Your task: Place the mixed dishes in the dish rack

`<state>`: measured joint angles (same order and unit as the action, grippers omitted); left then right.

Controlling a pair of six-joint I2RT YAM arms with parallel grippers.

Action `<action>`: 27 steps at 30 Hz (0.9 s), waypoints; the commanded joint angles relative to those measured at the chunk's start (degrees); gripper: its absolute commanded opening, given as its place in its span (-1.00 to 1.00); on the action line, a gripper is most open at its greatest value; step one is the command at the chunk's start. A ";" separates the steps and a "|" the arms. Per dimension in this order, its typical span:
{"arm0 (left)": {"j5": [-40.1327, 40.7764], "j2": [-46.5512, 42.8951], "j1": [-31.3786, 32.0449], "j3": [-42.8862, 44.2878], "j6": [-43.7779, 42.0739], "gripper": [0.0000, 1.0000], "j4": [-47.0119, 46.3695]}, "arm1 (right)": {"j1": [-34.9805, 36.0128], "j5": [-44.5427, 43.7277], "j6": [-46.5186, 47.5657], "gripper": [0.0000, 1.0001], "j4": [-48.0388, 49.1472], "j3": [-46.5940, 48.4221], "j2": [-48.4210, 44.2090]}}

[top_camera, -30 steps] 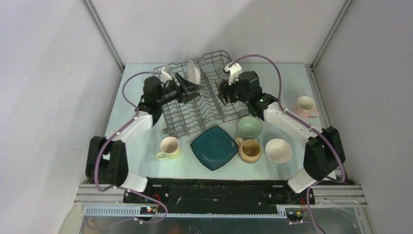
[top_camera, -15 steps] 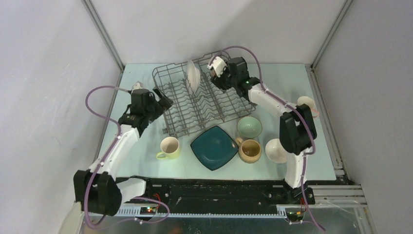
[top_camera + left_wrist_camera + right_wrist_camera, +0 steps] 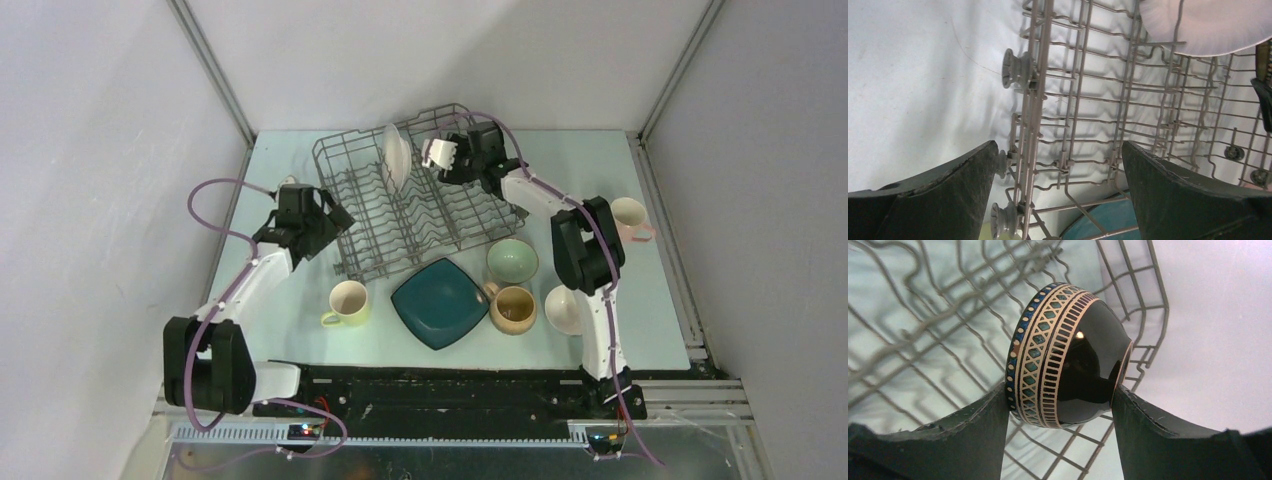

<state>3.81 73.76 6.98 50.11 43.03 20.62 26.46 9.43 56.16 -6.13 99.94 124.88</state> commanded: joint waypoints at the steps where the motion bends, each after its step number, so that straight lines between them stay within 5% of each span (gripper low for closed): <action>1: -3.05 -0.50 -0.61 2.88 -1.09 0.99 -2.28 | -1.36 0.23 7.69 -1.00 12.35 6.42 1.65; 9: -3.32 -1.66 -0.59 1.17 -0.44 0.99 -3.18 | -1.43 -0.55 13.77 -1.00 4.66 19.74 11.95; 23: -6.41 -2.36 -0.65 -0.55 -0.12 0.99 -6.92 | -1.98 -1.31 20.76 -1.00 8.63 24.25 20.72; 25: -6.90 -2.64 -0.63 -0.91 -0.17 0.99 -7.43 | -2.03 -1.74 21.36 -0.92 9.04 24.10 21.08; 27: -7.44 -2.87 -0.61 -1.21 0.00 0.99 -7.96 | -2.18 -1.01 20.78 -0.58 10.16 23.04 20.74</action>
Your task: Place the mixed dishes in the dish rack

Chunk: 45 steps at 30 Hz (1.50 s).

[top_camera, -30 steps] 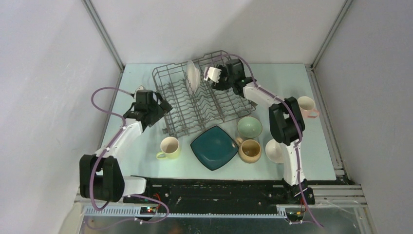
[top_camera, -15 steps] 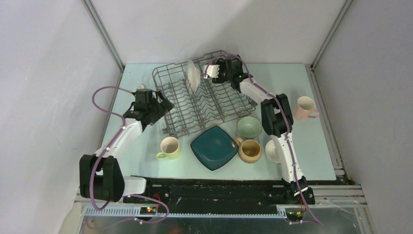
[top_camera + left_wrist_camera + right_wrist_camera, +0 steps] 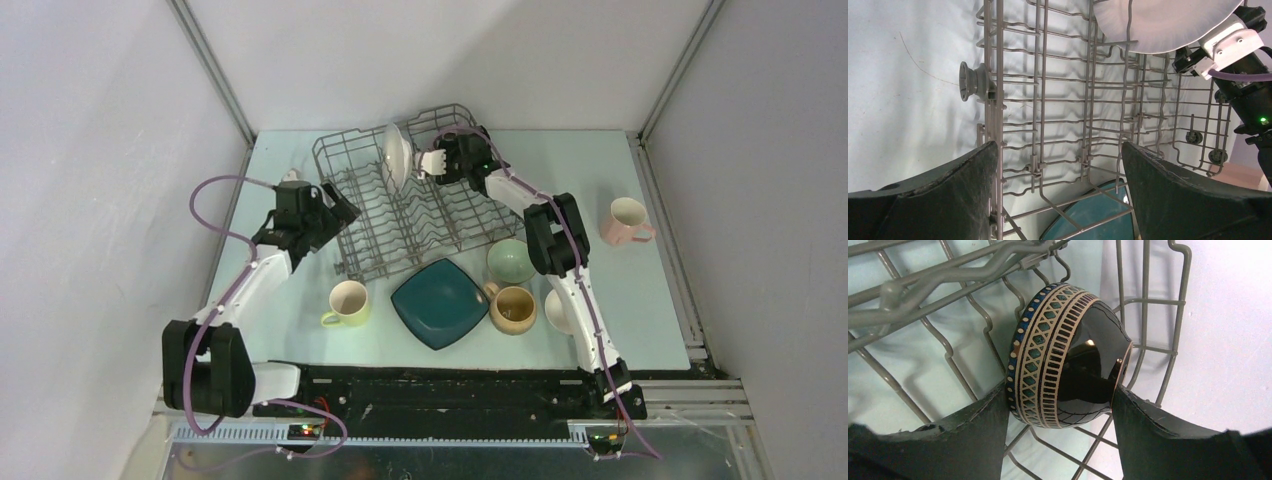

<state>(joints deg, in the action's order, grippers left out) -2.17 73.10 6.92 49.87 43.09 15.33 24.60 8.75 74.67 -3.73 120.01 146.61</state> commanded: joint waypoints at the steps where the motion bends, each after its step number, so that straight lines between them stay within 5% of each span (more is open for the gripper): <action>1: -1.65 -2.21 -0.58 -0.99 -0.03 0.99 -2.85 | -0.47 0.05 1.36 -0.38 10.87 1.09 -1.24; 7: -1.75 -1.49 -0.53 -1.01 -0.15 0.99 -3.10 | -0.35 0.29 -1.33 0.12 22.57 -5.43 -2.76; 8: -1.81 -1.39 -0.55 -1.01 -0.23 0.99 -3.09 | -0.41 0.34 -2.23 0.54 24.22 -6.99 -3.02; 10: -2.26 -1.41 -0.51 -1.08 -0.35 0.99 -3.10 | -0.53 0.95 -3.15 0.76 30.99 -9.71 -3.59; 25: -2.46 -2.85 -0.48 -0.75 -0.76 0.99 -2.13 | -1.33 4.54 -6.42 0.87 22.35 -16.81 -12.85; 36: -2.33 -4.56 -0.26 -1.05 -0.65 0.99 -1.35 | -1.49 7.67 -12.48 0.92 4.68 -11.13 -14.12; 45: -5.14 -5.31 0.29 -1.74 -1.25 0.99 -3.12 | -1.49 11.21 -33.36 0.82 5.58 -14.20 -22.82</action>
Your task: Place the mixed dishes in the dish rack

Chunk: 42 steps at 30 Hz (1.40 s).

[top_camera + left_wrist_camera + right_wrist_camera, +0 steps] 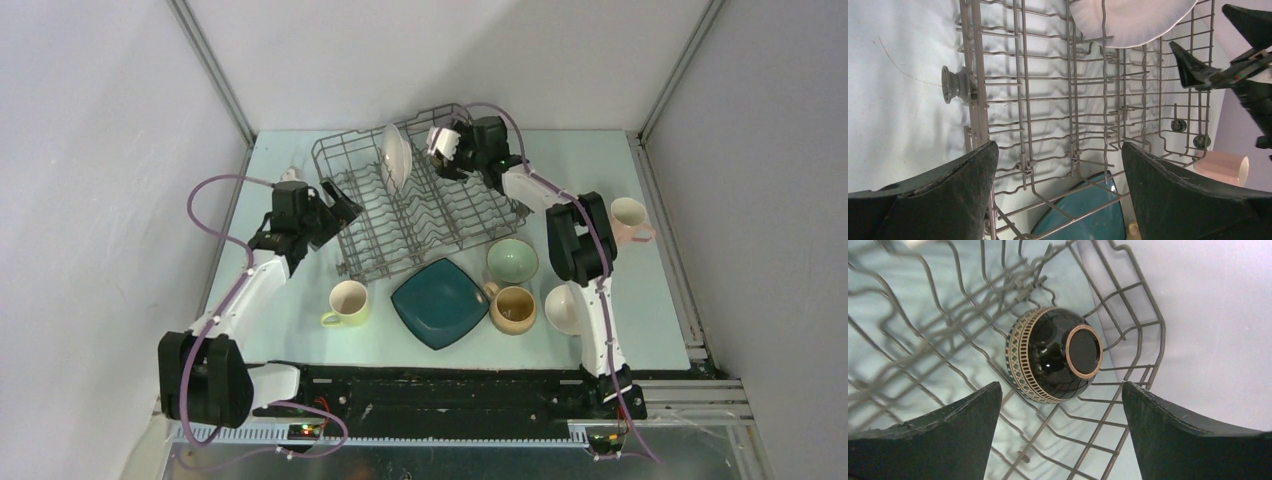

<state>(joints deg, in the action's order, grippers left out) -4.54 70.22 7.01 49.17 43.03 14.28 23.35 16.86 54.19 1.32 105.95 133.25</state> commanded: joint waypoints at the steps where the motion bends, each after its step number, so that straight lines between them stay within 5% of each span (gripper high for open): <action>1: -3.75 -3.02 0.27 -1.29 -1.23 0.99 -2.97 | -0.31 3.62 -16.66 0.78 1.34 -1.39 -10.41; 5: -3.48 -5.41 1.60 -1.86 -2.96 0.99 -3.36 | 0.67 4.87 -25.57 0.75 6.64 -9.07 -17.47; 10: 6.15 -5.97 8.62 2.99 -8.24 0.99 5.63 | 5.25 -6.03 -34.89 0.59 4.14 -13.15 -26.12; 15: 10.30 -7.90 13.99 3.37 -10.23 0.99 7.98 | 7.12 -21.89 -57.96 0.56 -7.10 -12.89 -31.89; 18: 11.41 -10.94 16.43 1.96 -11.32 0.99 7.70 | 6.99 -23.89 -66.38 0.72 -18.48 -12.67 -35.57; 21: 11.57 -13.77 17.89 -0.58 -11.78 0.97 6.08 | 5.98 -19.97 -68.12 0.77 -26.09 -13.52 -40.64; 28: 12.21 -20.55 21.35 -3.62 -11.72 0.94 1.34 | 7.58 -24.20 -70.79 0.75 -28.15 -34.37 -56.07; 34: 11.07 -26.78 21.82 -10.71 -10.79 0.94 -4.57 | 16.85 -35.44 -68.40 0.63 -36.23 -39.39 -54.49; 42: 10.14 -29.09 21.82 -12.78 -10.84 0.94 -4.96 | 19.16 -33.54 -70.18 0.17 -32.06 -42.32 -47.19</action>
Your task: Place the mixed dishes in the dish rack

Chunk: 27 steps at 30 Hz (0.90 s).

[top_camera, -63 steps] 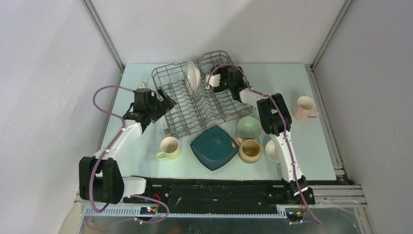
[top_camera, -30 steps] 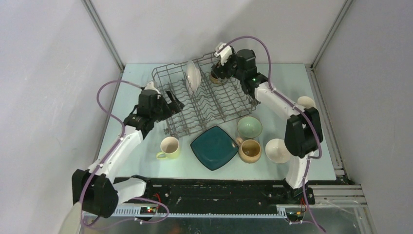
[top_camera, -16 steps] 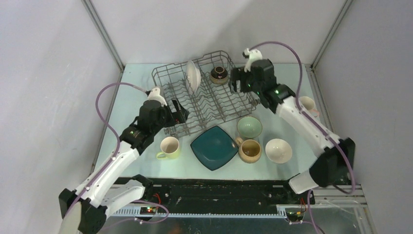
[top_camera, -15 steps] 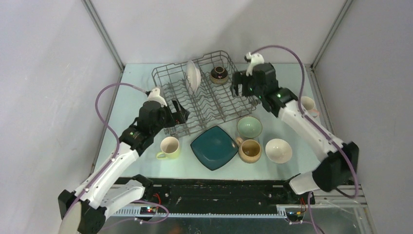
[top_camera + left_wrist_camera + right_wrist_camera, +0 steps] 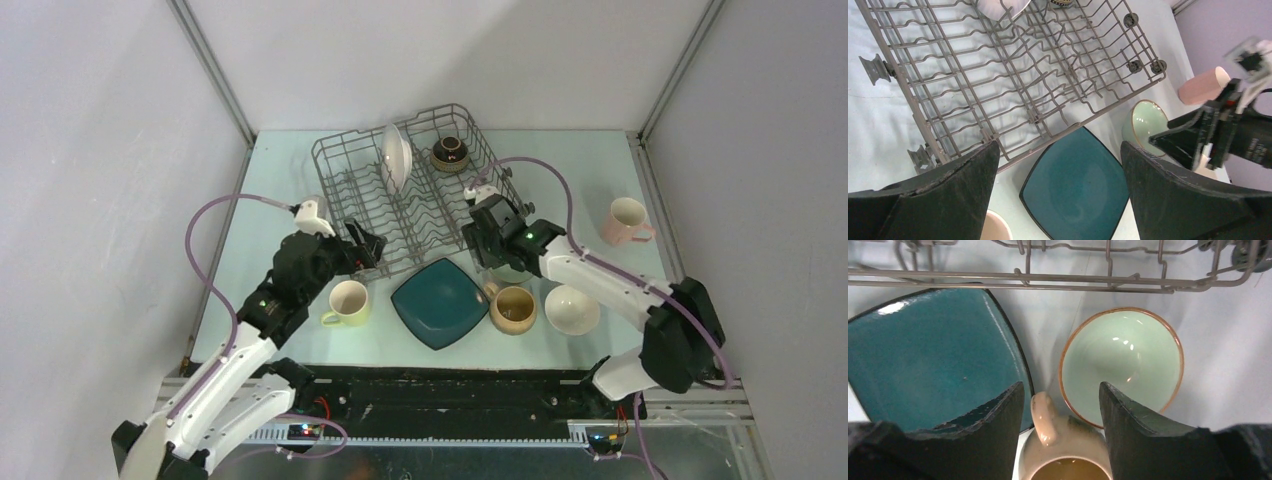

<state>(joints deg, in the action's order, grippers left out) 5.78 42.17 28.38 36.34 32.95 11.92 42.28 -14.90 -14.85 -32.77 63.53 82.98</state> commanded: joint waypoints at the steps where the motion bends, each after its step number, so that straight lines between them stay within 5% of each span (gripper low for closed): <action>1: -0.08 -1.22 0.45 0.01 -1.02 0.94 -2.43 | 0.29 -1.62 -1.49 0.12 2.79 0.10 4.92; 17: 1.19 -0.53 0.45 -0.51 -0.86 0.93 -2.09 | -0.28 -7.51 -8.06 -0.13 7.69 -1.83 16.45; 23: 1.44 0.58 0.45 0.03 -0.93 0.92 -2.61 | -2.08 -2.76 -9.43 -0.49 10.63 -4.72 14.03; 26: 1.10 0.51 0.45 -0.05 -0.88 0.91 -3.23 | -3.22 -2.08 -10.07 -0.98 11.26 -5.83 11.34; 27: 1.00 0.34 0.49 -0.13 -0.89 0.91 -3.60 | -3.50 -1.87 -10.38 -1.00 11.42 -6.43 9.88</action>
<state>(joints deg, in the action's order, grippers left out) 5.91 42.87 28.38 36.32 32.93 11.62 40.23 -20.47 -21.93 -24.73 59.27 96.68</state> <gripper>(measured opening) 0.961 0.086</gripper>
